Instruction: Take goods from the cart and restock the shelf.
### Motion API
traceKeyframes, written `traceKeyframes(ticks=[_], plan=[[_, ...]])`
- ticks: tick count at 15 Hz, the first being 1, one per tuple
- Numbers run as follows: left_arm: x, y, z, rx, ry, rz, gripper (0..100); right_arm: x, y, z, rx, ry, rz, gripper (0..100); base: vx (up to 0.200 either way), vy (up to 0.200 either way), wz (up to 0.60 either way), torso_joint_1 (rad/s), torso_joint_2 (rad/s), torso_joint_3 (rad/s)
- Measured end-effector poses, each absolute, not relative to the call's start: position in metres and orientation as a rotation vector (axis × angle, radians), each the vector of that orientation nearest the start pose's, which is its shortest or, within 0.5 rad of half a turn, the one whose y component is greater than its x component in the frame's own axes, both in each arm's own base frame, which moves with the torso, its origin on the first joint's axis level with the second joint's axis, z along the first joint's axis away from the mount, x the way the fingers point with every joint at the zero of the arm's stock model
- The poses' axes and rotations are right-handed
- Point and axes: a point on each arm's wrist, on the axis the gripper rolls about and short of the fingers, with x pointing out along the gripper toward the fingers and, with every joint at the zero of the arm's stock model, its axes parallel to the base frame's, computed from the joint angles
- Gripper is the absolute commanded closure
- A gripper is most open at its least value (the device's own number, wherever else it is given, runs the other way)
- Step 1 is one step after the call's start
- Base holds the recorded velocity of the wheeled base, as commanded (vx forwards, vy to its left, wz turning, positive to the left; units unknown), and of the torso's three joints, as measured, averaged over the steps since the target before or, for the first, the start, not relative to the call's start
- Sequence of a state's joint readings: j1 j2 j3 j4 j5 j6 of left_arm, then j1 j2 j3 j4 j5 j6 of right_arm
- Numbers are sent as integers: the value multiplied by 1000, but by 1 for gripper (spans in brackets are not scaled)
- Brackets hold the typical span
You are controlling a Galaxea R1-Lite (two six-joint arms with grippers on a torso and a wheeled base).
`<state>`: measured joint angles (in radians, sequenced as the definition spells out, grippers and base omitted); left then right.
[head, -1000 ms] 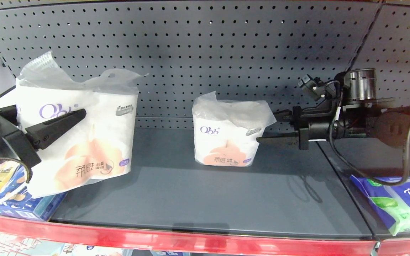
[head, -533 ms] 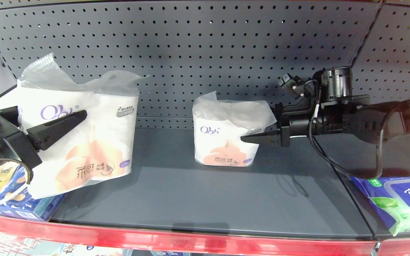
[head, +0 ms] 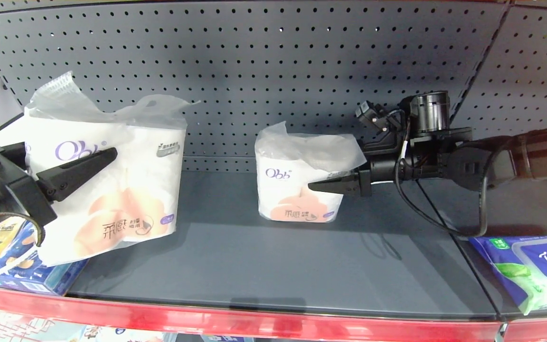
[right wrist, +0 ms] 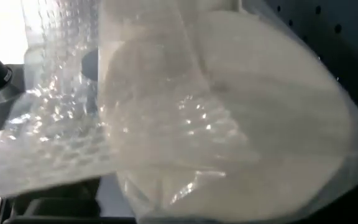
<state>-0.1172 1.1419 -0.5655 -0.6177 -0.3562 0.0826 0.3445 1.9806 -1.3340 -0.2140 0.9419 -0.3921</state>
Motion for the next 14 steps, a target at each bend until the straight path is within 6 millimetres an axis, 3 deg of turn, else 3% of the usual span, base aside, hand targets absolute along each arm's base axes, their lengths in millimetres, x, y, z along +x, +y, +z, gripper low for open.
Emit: traceKeyframes(ticks=[5,8,14], plan=[[162,-27,244,83,-57,-470,100,360,150,191,-191,196,1329,100,0,0,0,0,0,0],[162,-27,245,83,-60,-471,100,349,147,189,-186,215,1334,100,0,0,0,0,0,0],[162,-27,247,78,-66,-470,100,285,148,175,-209,314,1356,100,0,0,0,0,0,0]])
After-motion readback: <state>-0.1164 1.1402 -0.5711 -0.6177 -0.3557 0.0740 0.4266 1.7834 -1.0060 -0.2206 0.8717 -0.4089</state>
